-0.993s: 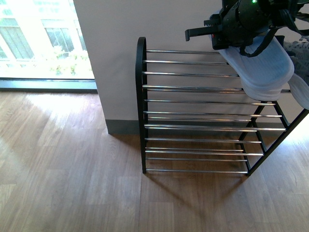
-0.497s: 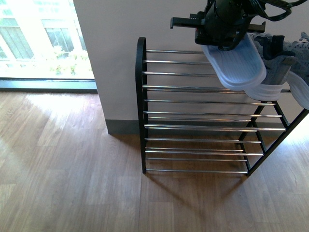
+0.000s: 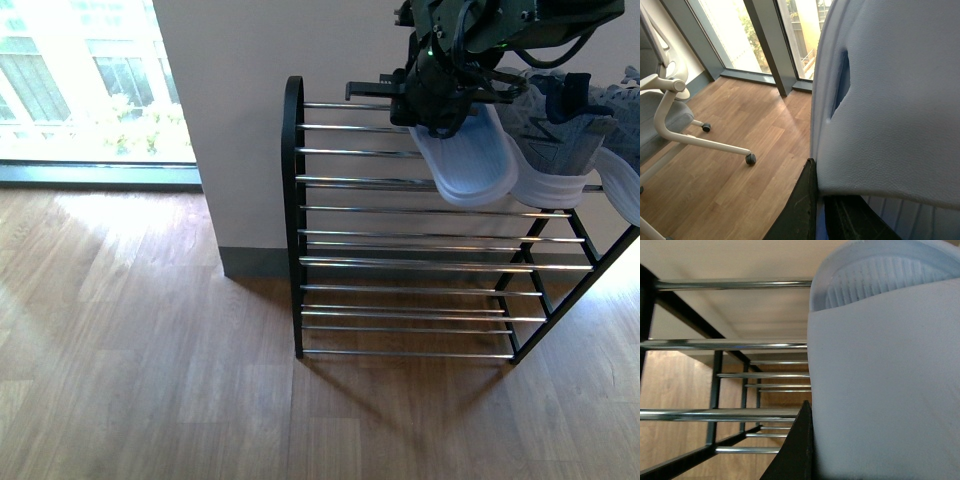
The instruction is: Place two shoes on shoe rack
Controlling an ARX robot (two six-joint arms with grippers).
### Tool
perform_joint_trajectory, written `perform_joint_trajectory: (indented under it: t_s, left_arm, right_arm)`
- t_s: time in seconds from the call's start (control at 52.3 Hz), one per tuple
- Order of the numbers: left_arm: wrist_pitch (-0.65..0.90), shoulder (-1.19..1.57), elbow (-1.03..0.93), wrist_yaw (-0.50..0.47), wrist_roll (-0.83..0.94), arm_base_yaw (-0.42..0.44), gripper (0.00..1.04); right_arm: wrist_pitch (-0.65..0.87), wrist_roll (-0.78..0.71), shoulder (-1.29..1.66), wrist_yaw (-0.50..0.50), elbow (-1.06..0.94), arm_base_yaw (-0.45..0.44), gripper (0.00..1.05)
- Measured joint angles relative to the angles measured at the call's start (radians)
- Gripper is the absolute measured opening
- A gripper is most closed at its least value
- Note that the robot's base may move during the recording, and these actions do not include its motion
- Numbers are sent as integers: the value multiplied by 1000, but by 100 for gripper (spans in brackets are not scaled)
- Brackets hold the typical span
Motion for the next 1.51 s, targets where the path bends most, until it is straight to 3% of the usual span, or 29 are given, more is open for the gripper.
perform_joint_trajectory:
  t_s: [0.459, 0.688, 1.089, 1.223, 1.395, 1.509]
  left_arm:
    - [0, 0, 0, 0, 0, 0, 2]
    - [0, 0, 0, 0, 0, 0, 2]
    - [0, 0, 0, 0, 0, 0, 2]
    - [0, 0, 0, 0, 0, 0, 2]
    - [0, 0, 0, 0, 0, 0, 2]
    - [0, 0, 0, 0, 0, 0, 2]
  right_arm:
    - [5, -36, -3, -2, -5, -56, 2]
    - [-50, 69, -3, -82, -8, -58, 2]
    - [10, 132, -11, -97, -35, -56, 2]
    - [43, 131, -26, -79, -60, -58, 25]
    - [59, 124, -48, -76, -83, -63, 46]
    - [-6, 92, -58, -61, -80, -66, 64]
